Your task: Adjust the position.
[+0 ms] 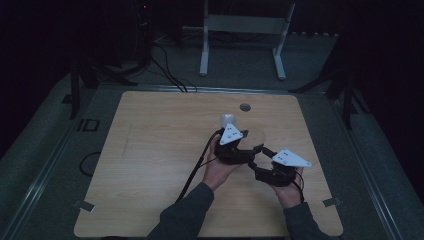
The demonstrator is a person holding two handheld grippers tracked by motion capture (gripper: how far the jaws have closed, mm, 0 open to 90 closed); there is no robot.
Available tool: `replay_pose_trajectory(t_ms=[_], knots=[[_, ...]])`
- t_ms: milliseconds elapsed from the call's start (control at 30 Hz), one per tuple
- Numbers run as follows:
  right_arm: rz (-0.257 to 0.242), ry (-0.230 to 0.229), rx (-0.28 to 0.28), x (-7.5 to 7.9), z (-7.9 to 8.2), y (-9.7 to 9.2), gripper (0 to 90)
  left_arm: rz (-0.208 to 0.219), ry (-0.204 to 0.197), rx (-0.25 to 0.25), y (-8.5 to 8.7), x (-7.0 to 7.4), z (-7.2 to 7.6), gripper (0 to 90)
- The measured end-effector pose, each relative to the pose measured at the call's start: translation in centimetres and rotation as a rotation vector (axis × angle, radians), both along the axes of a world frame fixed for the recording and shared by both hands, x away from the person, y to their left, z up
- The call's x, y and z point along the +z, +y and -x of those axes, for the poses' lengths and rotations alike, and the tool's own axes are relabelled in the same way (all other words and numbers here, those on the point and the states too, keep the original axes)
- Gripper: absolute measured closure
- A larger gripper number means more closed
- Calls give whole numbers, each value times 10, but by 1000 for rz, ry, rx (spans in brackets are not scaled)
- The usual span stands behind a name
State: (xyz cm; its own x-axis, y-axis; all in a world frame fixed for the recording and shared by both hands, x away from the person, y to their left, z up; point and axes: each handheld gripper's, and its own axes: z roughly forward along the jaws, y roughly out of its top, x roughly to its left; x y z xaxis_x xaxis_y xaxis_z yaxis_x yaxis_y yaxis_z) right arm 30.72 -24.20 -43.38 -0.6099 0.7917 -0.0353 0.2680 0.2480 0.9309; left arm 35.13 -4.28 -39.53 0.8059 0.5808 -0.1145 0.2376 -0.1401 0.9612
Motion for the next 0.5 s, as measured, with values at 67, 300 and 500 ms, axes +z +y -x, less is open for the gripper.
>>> replay_pose_trajectory(t_ms=[67,300,500], knots=[[-1,1,-4,0,0,-2,288,1,-7,6,1,0,0,292],[-5,-1,-25,0,1,-9,288,-8,-38,24,4,-1,2,293],[-12,3,-43,0,1,-16,288,-18,-52,26,4,-4,3,292]])
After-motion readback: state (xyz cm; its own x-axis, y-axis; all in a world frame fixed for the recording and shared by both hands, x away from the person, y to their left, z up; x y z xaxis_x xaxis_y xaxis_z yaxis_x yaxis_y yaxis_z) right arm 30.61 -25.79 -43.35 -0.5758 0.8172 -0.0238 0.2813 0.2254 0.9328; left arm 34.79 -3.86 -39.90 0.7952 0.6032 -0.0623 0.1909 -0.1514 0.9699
